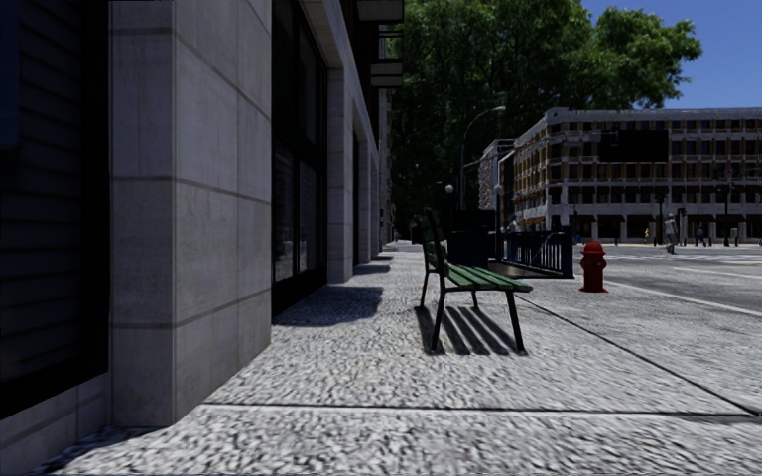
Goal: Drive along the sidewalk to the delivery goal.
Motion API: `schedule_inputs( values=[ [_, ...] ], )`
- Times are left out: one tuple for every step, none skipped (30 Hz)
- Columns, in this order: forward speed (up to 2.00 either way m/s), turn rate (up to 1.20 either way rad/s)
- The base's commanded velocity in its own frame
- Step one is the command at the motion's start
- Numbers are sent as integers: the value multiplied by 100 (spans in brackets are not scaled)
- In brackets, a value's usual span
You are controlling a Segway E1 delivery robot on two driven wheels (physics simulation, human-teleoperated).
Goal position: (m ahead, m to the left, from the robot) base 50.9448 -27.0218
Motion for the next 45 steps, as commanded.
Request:
schedule_inputs(
  values=[
    [200,21],
    [200,21],
    [200,21],
    [200,21],
    [200,21],
    [200,25],
    [200,26],
    [200,27],
    [200,27],
    [200,27],
    [200,28],
    [200,28],
    [200,28],
    [200,28],
    [200,28],
    [200,28],
    [200,28],
    [200,28],
    [200,28],
    [200,28],
    [200,28],
    [200,28],
    [200,28],
    [200,23],
    [200,0],
    [200,0],
    [200,0],
    [200,0],
    [200,0],
    [200,0],
    [200,0],
    [200,0],
    [200,0],
    [200,0],
    [200,0],
    [200,0],
    [200,0],
    [200,0],
    [200,0],
    [200,-13],
    [200,-32],
    [200,-32],
    [200,-37],
    [200,-39],
    [200,-39]
  ],
)
